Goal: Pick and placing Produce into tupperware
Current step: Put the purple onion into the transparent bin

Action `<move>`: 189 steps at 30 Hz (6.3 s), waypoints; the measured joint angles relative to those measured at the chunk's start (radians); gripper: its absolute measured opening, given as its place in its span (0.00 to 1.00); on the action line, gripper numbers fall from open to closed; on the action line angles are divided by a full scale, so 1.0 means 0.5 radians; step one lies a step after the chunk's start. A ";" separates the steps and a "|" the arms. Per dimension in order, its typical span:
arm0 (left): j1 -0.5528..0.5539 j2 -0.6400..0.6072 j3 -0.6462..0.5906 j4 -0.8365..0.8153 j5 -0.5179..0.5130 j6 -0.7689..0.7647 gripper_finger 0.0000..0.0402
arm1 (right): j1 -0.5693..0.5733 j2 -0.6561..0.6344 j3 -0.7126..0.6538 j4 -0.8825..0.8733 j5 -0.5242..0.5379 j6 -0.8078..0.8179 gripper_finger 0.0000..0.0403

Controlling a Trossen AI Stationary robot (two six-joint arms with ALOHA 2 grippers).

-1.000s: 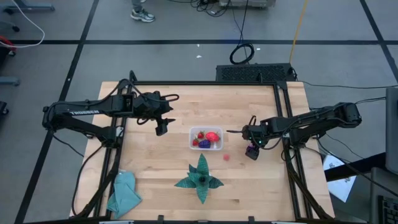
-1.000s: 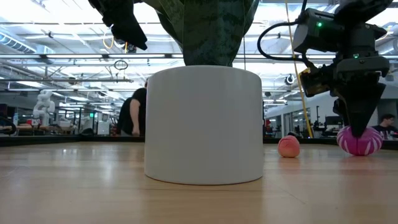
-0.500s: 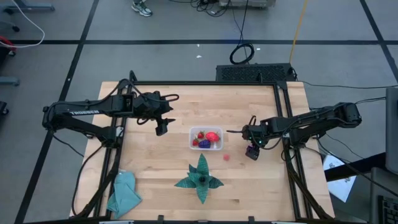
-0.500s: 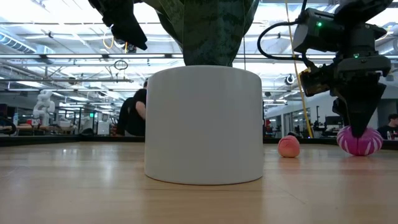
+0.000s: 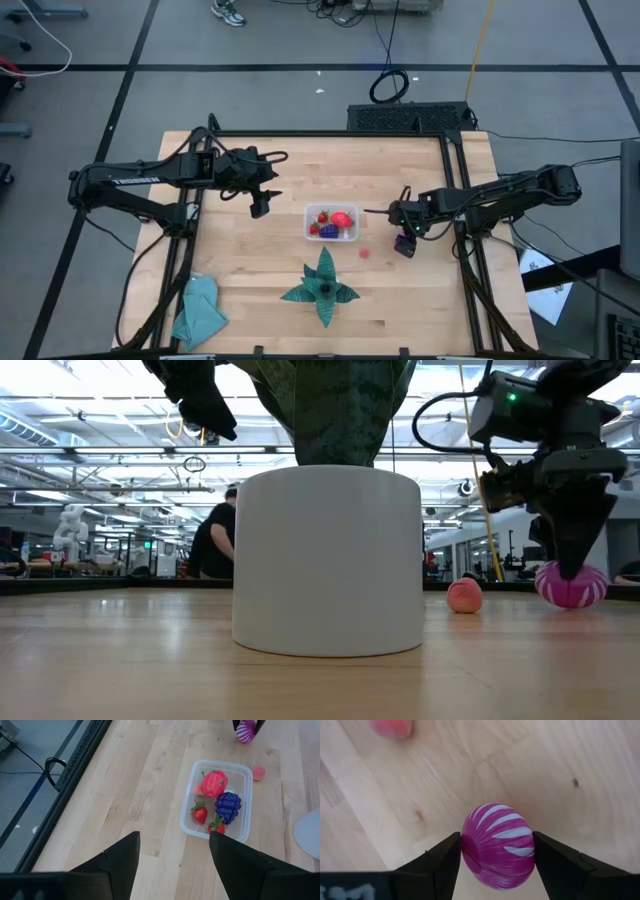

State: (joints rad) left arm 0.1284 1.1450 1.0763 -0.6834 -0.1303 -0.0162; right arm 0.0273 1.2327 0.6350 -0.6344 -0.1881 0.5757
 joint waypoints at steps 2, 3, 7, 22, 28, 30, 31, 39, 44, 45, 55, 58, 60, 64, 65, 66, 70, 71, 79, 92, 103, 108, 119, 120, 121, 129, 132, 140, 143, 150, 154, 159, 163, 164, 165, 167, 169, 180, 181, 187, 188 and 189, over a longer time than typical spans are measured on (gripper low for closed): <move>0.000 0.000 0.000 0.000 0.000 0.000 0.61 | 0.000 0.000 0.000 0.035 0.000 -0.026 0.55; 0.000 0.000 0.000 0.000 0.000 0.000 0.61 | -0.001 0.000 0.000 0.054 0.000 -0.034 0.55; 0.000 0.000 0.000 0.000 0.000 0.000 0.61 | -0.011 0.000 0.002 0.080 0.000 -0.071 0.55; 0.000 0.000 0.000 0.000 0.000 0.000 0.61 | -0.136 0.000 0.265 0.129 0.000 -0.393 0.56; 0.000 0.000 0.000 0.000 0.000 0.001 0.61 | -0.235 0.000 0.381 0.336 0.004 -0.654 0.56; 0.000 0.000 0.001 0.001 0.000 0.001 0.61 | -0.279 0.000 0.383 0.457 0.010 -0.754 0.56; 0.000 0.000 0.000 0.004 0.000 0.001 0.61 | -0.300 0.000 0.383 0.518 0.011 -0.798 0.56; 0.000 0.000 0.000 0.088 -0.001 0.005 0.61 | -0.437 0.103 0.386 0.869 0.009 -1.089 0.56; 0.000 0.000 0.000 0.152 -0.001 0.031 0.61 | -0.487 0.248 0.417 0.961 0.003 -1.241 0.56; 0.000 0.000 0.001 0.157 -0.002 0.030 0.61 | -0.494 0.285 0.450 0.940 0.002 -1.269 0.56; 0.000 0.000 0.000 0.144 -0.002 0.027 0.61 | -0.500 0.650 0.972 0.510 0.000 -1.569 0.56; 0.000 0.000 0.000 0.119 -0.002 0.027 0.61 | -0.500 0.717 1.048 0.467 0.000 -1.617 0.56; 0.000 0.000 0.001 0.097 -0.002 0.026 0.61 | -0.500 0.746 1.060 0.451 -0.001 -1.649 0.56; 0.000 0.000 0.001 0.077 -0.002 0.025 0.61 | -0.497 0.773 1.062 0.476 -0.008 -1.671 0.56; 0.000 0.000 0.000 0.077 -0.002 0.028 0.61 | -0.497 0.776 1.062 0.482 -0.026 -1.684 0.56; 0.000 0.000 0.000 0.077 -0.002 0.030 0.61 | -0.497 0.777 1.062 0.468 -0.056 -1.696 0.56; 0.000 0.000 0.000 0.082 -0.003 0.036 0.61 | -0.497 0.772 1.064 0.504 -0.106 -1.707 0.56; 0.000 0.000 0.000 0.085 -0.004 0.036 0.61 | -0.497 0.771 1.064 0.500 -0.106 -1.707 0.56; 0.005 0.000 0.000 0.086 -0.058 0.093 0.61 | -0.420 0.771 1.093 0.481 -0.107 -1.715 0.56; 0.005 0.000 0.000 0.090 -0.059 0.134 0.61 | -0.311 0.772 1.380 0.318 -0.111 -1.678 0.56; 0.005 0.000 0.000 0.093 -0.059 0.180 0.61 | -0.331 0.969 1.382 0.446 -0.213 -1.698 0.56; 0.005 0.000 0.000 0.096 -0.059 0.181 0.61 | -0.351 1.036 1.382 0.454 -0.317 -1.703 0.56; 0.005 0.000 0.000 0.098 -0.058 0.190 0.61 | -0.354 1.096 1.381 0.562 -0.473 -1.719 0.56; 0.004 0.000 0.000 0.098 -0.059 0.195 0.61 | -0.353 1.095 1.381 0.578 -0.474 -1.720 0.56; 0.004 0.000 0.000 0.098 -0.059 0.196 0.61 | -0.354 1.095 1.381 0.587 -0.475 -1.718 0.56; 0.004 0.000 0.000 0.098 -0.059 0.200 0.61 | -0.359 1.097 1.381 0.586 -0.473 -1.716 0.56; 0.004 0.000 0.000 0.098 -0.058 0.200 0.61 | -0.370 1.097 1.381 0.584 -0.473 -1.716 0.56; 0.004 0.000 0.000 0.097 -0.059 0.199 0.61 | -0.402 1.108 1.381 0.571 -0.473 -1.716 0.56; 0.005 0.000 0.000 0.097 -0.058 0.204 0.61 | -0.401 1.138 1.382 0.593 -0.473 -1.720 0.56; 0.004 0.000 0.000 0.096 -0.058 0.217 0.61 | -0.402 1.188 1.379 0.572 -0.472 -1.753 0.56; 0.004 0.000 0.000 0.094 -0.058 0.217 0.61 | -0.402 1.207 1.381 0.587 -0.473 -1.758 0.56; 0.004 0.000 0.000 0.094 -0.058 0.217 0.61 | -0.401 1.207 1.380 0.592 -0.473 -1.765 0.56; 0.005 0.000 0.000 0.094 -0.058 0.217 0.61 | -0.401 1.207 1.379 0.589 -0.473 -1.767 0.56; 0.005 0.000 0.000 0.094 -0.058 0.217 0.61 | -0.402 1.207 1.371 0.602 -0.473 -1.767 0.56; 0.004 0.000 0.000 0.094 -0.058 0.217 0.61 | -0.401 1.207 1.358 0.617 -0.473 -1.767 0.56; 0.004 0.000 0.000 0.094 -0.057 0.217 0.61 | -0.404 1.207 1.335 0.632 -0.473 -1.765 0.56; 0.004 0.000 0.000 0.094 -0.057 0.217 0.61 | -0.406 1.207 1.319 0.635 -0.473 -1.758 0.56; 0.004 0.000 0.001 0.095 -0.057 0.218 0.61 | -0.421 1.205 1.227 0.745 -0.473 -1.757 0.56; 0.004 0.000 0.000 0.095 -0.058 0.217 0.61 | -0.422 1.205 1.225 0.755 -0.473 -1.758 0.56; 0.004 0.000 0.001 0.095 -0.057 0.218 0.61 | -0.421 1.205 1.225 0.763 -0.471 -1.766 0.56; 0.004 0.000 0.001 0.095 -0.057 0.218 0.61 | -0.422 1.205 1.225 0.764 -0.467 -1.766 0.56; 0.004 0.000 0.000 0.095 -0.057 0.218 0.61 | -0.422 1.205 1.225 0.766 -0.464 -1.767 0.56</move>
State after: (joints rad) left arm 0.1304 1.1450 1.0763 -0.6361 -0.1589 0.0929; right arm -0.1837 1.8355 1.2472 -0.2515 -0.4201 -0.3077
